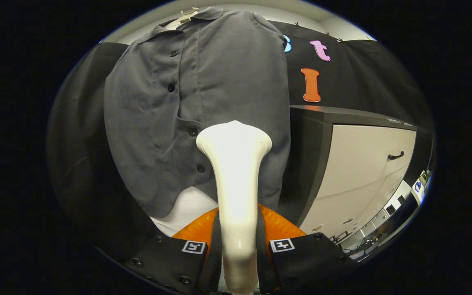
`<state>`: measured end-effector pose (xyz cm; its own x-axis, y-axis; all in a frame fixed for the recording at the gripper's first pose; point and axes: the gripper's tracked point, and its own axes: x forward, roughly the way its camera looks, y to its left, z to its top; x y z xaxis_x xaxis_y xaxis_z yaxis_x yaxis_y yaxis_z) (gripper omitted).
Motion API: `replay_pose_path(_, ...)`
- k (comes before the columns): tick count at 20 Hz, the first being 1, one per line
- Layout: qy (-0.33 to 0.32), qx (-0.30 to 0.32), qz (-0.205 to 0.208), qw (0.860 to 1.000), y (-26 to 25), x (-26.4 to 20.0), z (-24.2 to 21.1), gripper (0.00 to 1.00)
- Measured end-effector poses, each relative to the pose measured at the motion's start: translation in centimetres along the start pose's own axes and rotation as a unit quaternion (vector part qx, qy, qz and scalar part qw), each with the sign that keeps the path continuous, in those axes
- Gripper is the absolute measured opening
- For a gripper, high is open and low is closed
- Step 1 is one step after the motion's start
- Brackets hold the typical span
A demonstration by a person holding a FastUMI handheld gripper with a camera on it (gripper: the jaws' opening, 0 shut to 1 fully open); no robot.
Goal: Iron the clothes twice with a garment steamer, once on the left side and once on the right side.
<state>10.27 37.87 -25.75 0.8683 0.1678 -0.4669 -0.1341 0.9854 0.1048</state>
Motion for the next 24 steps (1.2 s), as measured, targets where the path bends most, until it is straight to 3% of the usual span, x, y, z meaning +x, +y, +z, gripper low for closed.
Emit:
replay_pose_path(11, 0.0, 0.002, 0.005, 1.0, 0.2, -1.4, 0.2, 0.43)
replay_pose_path(18, -0.07, -0.005, 0.047, 0.996, 3.6, -4.0, 7.0, 0.43)
replay_pose_path(24, -0.154, -0.022, 0.084, 0.984, 7.6, -6.3, 15.6, 0.43)
